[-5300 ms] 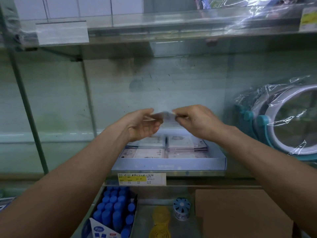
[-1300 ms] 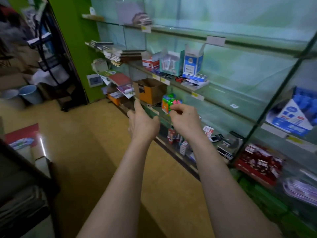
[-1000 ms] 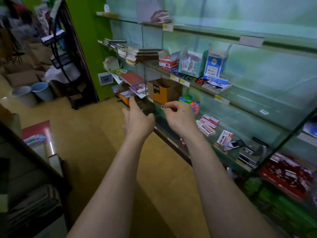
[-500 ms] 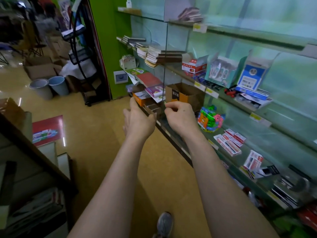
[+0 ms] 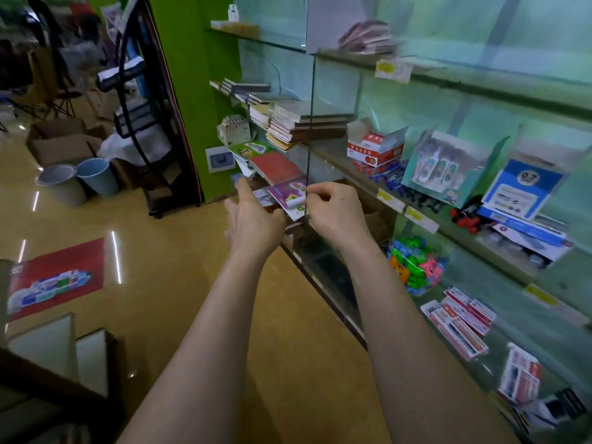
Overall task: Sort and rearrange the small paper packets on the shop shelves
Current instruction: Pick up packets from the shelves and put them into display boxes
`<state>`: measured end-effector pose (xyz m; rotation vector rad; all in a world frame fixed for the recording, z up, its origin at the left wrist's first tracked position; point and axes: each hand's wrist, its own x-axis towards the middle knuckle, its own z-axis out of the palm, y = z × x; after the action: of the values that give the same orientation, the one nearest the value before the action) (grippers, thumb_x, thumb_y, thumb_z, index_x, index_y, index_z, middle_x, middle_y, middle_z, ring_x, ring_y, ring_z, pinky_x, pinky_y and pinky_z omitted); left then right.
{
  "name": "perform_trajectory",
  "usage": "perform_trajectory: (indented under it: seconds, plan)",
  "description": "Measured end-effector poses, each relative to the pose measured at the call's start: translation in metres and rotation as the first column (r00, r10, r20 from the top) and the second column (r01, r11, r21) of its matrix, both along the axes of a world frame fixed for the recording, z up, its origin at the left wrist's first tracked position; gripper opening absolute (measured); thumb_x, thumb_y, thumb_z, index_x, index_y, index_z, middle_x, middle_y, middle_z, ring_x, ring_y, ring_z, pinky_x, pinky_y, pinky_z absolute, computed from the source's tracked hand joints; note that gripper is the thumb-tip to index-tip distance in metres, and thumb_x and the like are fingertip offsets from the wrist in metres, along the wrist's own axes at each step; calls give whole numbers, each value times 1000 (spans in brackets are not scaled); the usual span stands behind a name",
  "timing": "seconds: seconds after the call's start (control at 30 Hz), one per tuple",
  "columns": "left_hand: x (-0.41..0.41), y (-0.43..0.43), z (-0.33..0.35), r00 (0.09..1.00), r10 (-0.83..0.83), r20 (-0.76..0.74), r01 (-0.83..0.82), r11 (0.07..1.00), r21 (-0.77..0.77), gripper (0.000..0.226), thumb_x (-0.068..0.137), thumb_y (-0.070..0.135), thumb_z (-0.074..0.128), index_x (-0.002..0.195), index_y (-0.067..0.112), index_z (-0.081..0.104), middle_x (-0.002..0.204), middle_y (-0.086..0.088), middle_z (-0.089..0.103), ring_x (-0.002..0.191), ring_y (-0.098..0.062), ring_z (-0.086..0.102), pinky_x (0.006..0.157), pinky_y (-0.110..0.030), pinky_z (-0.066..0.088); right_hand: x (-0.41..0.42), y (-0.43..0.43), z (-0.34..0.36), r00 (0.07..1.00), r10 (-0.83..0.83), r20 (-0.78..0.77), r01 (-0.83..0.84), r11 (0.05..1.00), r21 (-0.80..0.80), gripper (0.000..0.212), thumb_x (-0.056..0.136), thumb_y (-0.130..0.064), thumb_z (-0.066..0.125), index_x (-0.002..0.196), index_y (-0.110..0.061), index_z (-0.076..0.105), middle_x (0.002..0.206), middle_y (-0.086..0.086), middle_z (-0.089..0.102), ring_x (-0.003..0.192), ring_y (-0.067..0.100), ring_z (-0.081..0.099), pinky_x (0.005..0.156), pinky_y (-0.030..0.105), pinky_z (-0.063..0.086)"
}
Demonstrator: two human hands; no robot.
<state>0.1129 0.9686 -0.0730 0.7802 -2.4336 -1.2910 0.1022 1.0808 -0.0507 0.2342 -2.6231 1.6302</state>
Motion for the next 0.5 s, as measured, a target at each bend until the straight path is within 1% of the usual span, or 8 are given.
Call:
perform_trajectory:
  seconds: [0.1,0.2,0.27,0.33,0.37,0.47,0.5]
  plan:
    - [-32,-2,-2,1000,0,12,0,1000,2,83,86,25,66,149,30,13,140,-8,31,120,-33,46,100,-49,43,-31,-2,-3,1000,-8,19,7,1000,4,29,96,-21,50,121,-15,62,118,1,62,106,15,58,92,38,53]
    - [-66,-5,-4,999,-35,-1,35,999,-5,82,85,26,67,149,31,15,138,-9,31,117,-34,48,99,-50,44,-61,-3,-5,1000,-21,9,21,1000,-10,29,96,-19,49,123,-14,60,121,2,61,104,10,54,90,29,50]
    - [-87,-10,-6,999,-54,3,54,999,1,83,84,27,68,149,31,15,140,-10,30,119,-34,46,100,-50,43,-79,-5,-7,999,-29,18,29,1000,-7,30,97,-20,49,125,-15,59,125,1,59,104,8,51,83,22,48]
    - [-108,-14,-9,997,-79,4,79,997,13,85,85,28,68,150,30,13,142,-11,30,124,-32,42,104,-49,39,-96,-8,-9,999,-45,20,45,999,6,32,97,-22,49,127,-16,57,127,0,58,103,5,48,70,12,42]
    - [-119,-15,-10,995,-98,3,98,995,20,85,85,29,68,150,29,13,143,-11,29,127,-32,40,105,-49,37,-105,-9,-9,998,-61,16,60,998,13,32,97,-23,49,128,-17,57,127,0,58,102,4,48,65,10,40]
    - [-154,-20,-7,983,-181,-35,182,983,19,85,85,28,67,150,30,12,144,-11,27,128,-33,39,106,-51,36,-135,-16,-7,992,-129,-13,129,992,8,32,97,-21,49,127,-15,58,121,-2,59,92,3,53,71,14,46]
    - [-166,-23,-4,975,-215,-52,216,976,9,85,84,26,66,150,29,12,144,-12,28,127,-34,39,106,-51,36,-145,-20,-5,988,-153,-29,153,988,15,32,97,-20,48,127,-15,58,118,-3,59,89,2,52,67,12,44]
